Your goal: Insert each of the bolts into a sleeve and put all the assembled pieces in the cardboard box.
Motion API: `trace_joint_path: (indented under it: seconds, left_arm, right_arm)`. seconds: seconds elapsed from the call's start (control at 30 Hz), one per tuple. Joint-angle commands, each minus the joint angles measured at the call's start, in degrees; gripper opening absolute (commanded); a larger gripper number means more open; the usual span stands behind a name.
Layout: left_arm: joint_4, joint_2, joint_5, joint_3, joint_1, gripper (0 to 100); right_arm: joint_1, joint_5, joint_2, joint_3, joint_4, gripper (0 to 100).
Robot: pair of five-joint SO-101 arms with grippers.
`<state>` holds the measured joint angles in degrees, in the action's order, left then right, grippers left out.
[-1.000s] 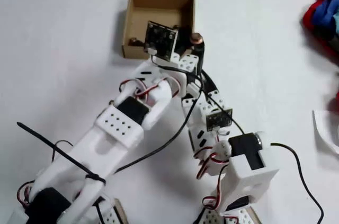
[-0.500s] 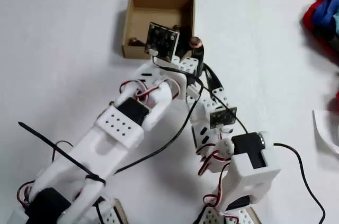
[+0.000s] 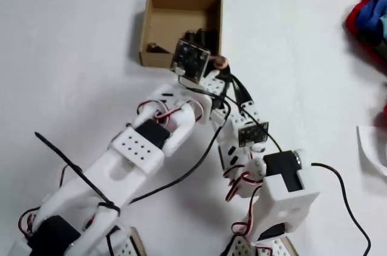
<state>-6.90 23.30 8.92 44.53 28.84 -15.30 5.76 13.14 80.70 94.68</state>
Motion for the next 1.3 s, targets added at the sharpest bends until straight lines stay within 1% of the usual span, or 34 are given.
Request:
trace_joint_path:
  seconds: [0.0, 0.07, 0.13, 0.2, 0.37, 0.43, 0.53, 0.6, 0.67, 0.77, 0.9, 1.03, 1.27]
  left_arm:
    - [-0.18, 0.0, -3.34, 0.31, 0.88, 3]
    - [-0.18, -0.62, -4.84, 0.84, 0.88, 3]
    - [-0.26, -2.2, -5.89, 1.27, 0.88, 3]
    - [-0.26, -4.22, -6.24, 1.8, 0.7, 3]
    - [-0.18, -6.51, -6.15, 0.92, 0.7, 4]
    - [-0.26, -6.51, -6.15, 0.57, 0.53, 9]
    - [-0.26, -6.51, -5.98, 0.4, -0.44, 21]
    - [-0.44, -6.51, -5.89, 0.48, -1.49, 28]
    - [-1.93, -6.33, -5.89, 0.4, -1.85, 30]
    - [-2.9, -5.1, -5.98, 0.4, -1.85, 30]
    - [-3.87, 0.97, -6.07, 0.4, -1.67, 30]
    - [-7.82, 10.99, -6.15, 0.4, -1.93, 30]
    - [-15.74, 28.75, -6.15, 0.92, -8.7, 30]
  right_arm:
    - [-0.22, 0.0, -0.48, -1.05, 1.98, 1.9]
    - [-1.01, 1.41, -0.75, -0.35, 2.07, 1.9]
    - [-1.89, 5.19, -2.15, 0.44, 2.07, 1.9]
    - [-2.51, 7.38, -4.35, 1.67, 1.98, 1.9]
    - [-2.33, 7.56, -7.69, 3.43, 1.71, 1.9]
    - [-2.24, 7.56, -7.78, 3.52, 1.63, 1.9]
    - [-2.24, 7.56, -7.69, 3.52, 1.63, 1.9]
    - [-2.24, 7.56, -7.69, 3.52, 1.63, 1.9]
    - [-2.24, 7.56, -7.69, 3.52, 1.63, 1.9]
    - [-2.24, 7.56, -7.69, 3.52, 1.54, 1.9]
    - [-2.24, 7.56, -7.6, 3.43, 1.27, 1.9]
    - [-2.24, 7.56, -7.69, 2.99, -2.59, 1.9]
    - [-2.51, 7.56, -7.69, 2.99, -3.3, 1.9]
